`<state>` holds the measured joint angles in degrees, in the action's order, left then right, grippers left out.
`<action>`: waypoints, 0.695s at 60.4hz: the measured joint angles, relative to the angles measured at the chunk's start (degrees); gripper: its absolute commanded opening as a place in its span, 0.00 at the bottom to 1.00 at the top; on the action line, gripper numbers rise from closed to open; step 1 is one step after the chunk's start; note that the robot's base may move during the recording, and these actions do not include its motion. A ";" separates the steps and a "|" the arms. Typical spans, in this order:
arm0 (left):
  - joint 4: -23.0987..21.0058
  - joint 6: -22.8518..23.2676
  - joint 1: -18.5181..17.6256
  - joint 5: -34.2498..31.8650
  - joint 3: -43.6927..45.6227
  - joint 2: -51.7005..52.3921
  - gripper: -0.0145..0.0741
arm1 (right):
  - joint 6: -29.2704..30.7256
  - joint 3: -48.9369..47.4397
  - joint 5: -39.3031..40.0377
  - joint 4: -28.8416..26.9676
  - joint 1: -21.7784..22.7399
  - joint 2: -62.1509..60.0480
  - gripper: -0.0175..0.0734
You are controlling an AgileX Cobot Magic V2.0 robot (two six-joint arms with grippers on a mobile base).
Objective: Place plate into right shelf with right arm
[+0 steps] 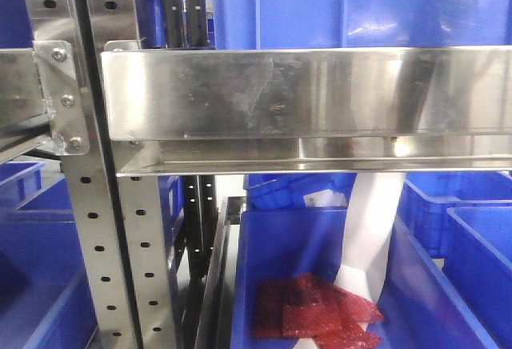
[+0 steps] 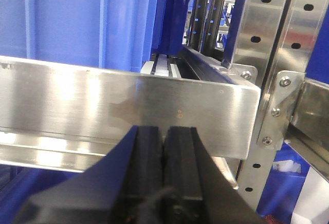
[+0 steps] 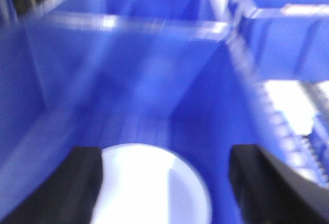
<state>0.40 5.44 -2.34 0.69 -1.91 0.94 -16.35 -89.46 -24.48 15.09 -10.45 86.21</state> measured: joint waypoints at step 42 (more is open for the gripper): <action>0.00 0.00 0.00 0.00 0.00 0.00 0.11 | 0.00 34.36 -2.51 -0.10 0.00 -43.50 0.25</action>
<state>0.40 5.44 -2.34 0.69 -1.91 0.94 -16.35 -55.10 -27.00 14.99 -10.45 42.71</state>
